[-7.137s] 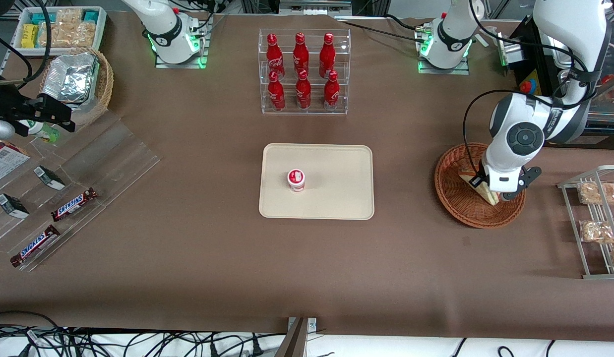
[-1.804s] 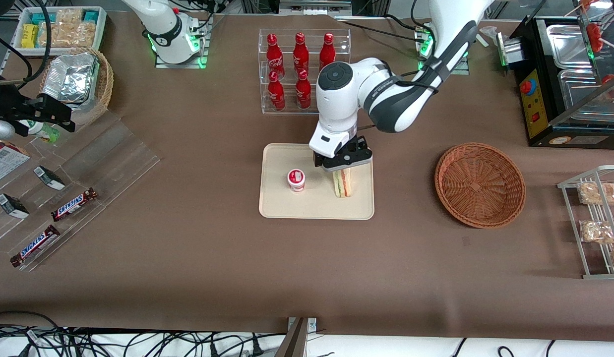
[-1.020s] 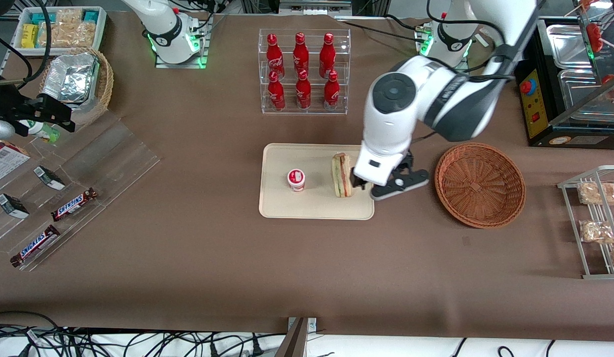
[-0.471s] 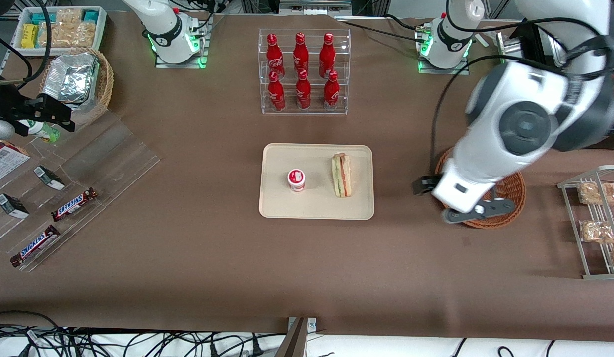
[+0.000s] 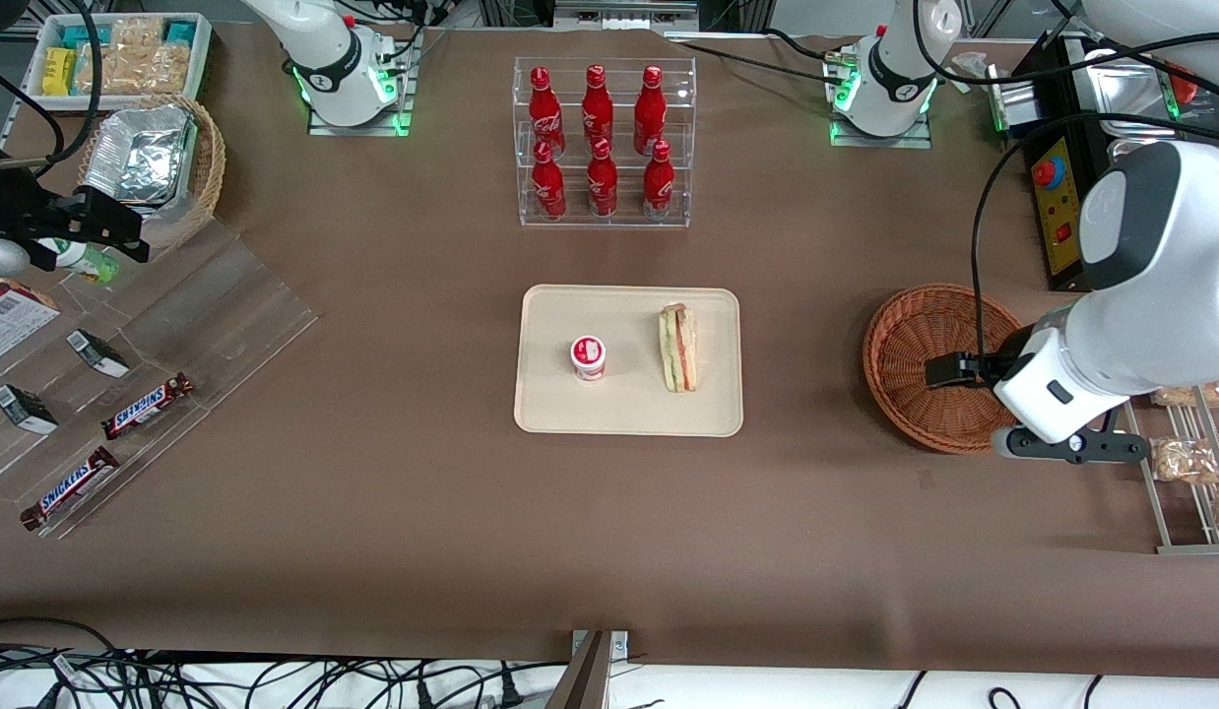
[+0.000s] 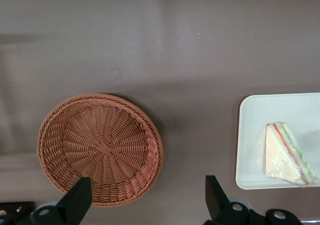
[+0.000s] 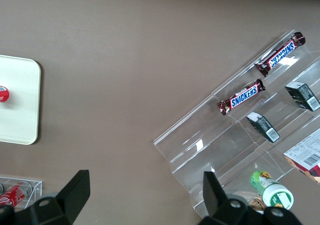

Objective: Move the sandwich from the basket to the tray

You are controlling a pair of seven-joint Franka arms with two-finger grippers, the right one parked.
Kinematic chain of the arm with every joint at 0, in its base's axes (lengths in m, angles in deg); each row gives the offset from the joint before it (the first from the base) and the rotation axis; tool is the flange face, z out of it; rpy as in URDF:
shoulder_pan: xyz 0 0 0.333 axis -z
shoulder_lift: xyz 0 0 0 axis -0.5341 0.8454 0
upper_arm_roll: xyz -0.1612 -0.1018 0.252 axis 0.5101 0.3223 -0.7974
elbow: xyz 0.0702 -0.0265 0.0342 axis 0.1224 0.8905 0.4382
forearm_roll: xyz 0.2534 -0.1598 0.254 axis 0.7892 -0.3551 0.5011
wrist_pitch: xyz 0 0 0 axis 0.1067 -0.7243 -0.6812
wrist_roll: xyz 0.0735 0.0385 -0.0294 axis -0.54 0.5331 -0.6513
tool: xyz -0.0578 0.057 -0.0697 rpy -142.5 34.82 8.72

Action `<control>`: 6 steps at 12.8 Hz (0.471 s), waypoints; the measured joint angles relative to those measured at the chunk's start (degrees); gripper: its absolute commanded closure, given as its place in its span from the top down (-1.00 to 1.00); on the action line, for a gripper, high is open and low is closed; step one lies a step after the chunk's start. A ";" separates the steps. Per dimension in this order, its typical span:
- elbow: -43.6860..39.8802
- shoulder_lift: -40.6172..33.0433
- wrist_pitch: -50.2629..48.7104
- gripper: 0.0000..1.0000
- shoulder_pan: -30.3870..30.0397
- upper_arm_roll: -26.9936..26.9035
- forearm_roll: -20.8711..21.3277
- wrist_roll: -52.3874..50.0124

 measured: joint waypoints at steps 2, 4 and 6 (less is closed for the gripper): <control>0.01 0.04 -0.07 1.00 0.05 -0.80 -0.08 2.24; 0.20 0.27 -0.20 1.00 0.05 -1.21 -0.09 2.90; 0.49 0.90 -0.26 1.00 0.32 -2.23 -0.09 3.09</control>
